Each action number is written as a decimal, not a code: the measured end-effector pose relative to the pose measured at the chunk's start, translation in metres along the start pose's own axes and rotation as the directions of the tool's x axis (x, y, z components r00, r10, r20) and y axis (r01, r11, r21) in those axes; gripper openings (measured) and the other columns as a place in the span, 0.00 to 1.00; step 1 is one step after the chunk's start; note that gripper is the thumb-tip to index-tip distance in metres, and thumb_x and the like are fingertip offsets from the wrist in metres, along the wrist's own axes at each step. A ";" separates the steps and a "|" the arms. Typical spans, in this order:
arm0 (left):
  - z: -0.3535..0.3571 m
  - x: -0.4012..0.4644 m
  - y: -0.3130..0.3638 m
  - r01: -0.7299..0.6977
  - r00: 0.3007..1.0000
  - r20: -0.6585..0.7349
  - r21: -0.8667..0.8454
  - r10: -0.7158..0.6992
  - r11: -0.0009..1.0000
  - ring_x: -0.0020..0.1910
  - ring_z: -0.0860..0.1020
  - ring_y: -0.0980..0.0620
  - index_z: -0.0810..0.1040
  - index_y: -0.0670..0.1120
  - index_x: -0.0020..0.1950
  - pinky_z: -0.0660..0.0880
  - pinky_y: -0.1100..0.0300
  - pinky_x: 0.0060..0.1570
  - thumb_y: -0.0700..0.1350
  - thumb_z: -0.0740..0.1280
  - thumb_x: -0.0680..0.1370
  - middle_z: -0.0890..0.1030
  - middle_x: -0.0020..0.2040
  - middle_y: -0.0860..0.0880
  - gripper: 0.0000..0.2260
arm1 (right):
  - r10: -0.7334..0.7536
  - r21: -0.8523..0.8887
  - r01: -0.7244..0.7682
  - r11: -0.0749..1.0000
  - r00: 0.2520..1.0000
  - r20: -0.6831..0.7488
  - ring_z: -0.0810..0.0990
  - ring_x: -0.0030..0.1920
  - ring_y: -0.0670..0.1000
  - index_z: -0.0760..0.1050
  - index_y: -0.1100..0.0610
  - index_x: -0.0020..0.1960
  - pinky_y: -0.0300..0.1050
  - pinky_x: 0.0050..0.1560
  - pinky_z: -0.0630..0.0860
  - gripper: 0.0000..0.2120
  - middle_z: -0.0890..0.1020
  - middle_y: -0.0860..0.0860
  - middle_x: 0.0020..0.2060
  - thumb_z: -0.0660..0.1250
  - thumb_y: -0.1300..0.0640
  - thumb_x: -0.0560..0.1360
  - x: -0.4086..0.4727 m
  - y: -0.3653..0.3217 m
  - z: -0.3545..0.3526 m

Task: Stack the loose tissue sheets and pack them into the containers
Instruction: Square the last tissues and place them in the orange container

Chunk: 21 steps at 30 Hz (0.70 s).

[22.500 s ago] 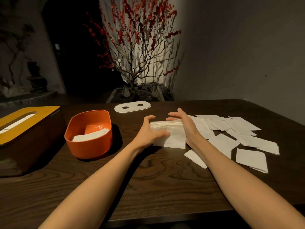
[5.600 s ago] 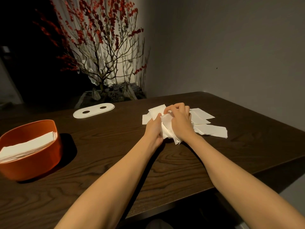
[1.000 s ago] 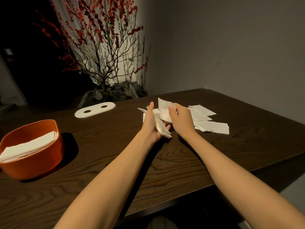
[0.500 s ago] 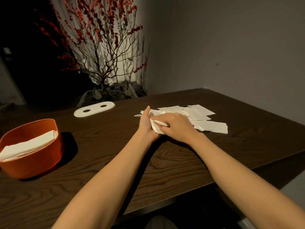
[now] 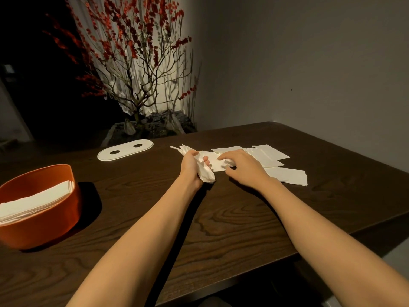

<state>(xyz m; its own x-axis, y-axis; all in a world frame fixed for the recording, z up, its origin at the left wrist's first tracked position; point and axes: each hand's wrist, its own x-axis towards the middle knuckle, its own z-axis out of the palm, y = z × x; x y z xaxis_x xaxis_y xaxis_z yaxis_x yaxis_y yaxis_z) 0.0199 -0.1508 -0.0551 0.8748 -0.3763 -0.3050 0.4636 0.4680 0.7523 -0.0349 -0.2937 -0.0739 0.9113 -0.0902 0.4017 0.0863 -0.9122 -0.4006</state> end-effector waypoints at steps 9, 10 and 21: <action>-0.005 0.030 0.009 -0.022 0.999 -0.036 0.079 0.024 0.997 0.35 0.69 0.51 0.66 0.40 0.69 0.69 0.57 0.37 0.51 0.60 0.77 0.71 0.42 0.45 0.24 | 0.236 -0.251 -0.173 0.953 0.938 0.252 0.58 0.74 0.59 0.54 0.50 0.77 0.57 0.70 0.59 0.32 0.60 0.53 0.75 0.61 0.47 0.77 0.036 0.021 0.008; -0.003 0.033 0.010 -0.030 0.998 -0.043 0.101 0.035 0.994 0.35 0.69 0.51 0.64 0.42 0.72 0.68 0.57 0.37 0.52 0.60 0.76 0.72 0.42 0.45 0.26 | 0.256 -0.256 -0.189 0.948 0.931 0.260 0.57 0.74 0.59 0.52 0.49 0.78 0.57 0.70 0.58 0.33 0.59 0.53 0.76 0.61 0.47 0.77 0.039 0.021 0.009; 0.021 0.053 0.007 0.001 1.000 -0.018 0.456 0.008 0.890 0.38 0.72 0.50 0.71 0.42 0.51 0.70 0.56 0.46 0.45 0.61 0.77 0.72 0.37 0.46 0.08 | 0.187 -0.322 -0.112 0.940 0.959 0.214 0.63 0.70 0.57 0.62 0.52 0.74 0.58 0.68 0.61 0.28 0.68 0.54 0.71 0.64 0.47 0.77 0.061 0.039 0.000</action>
<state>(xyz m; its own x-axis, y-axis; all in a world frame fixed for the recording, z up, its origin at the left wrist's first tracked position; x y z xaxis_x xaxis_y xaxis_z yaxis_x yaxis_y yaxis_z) 0.0661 -0.1845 -0.0534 0.8811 -0.3579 -0.3092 0.3494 0.0520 0.9355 0.0238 -0.3342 -0.0655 0.9760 -0.1716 0.1337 -0.1503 -0.9762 -0.1564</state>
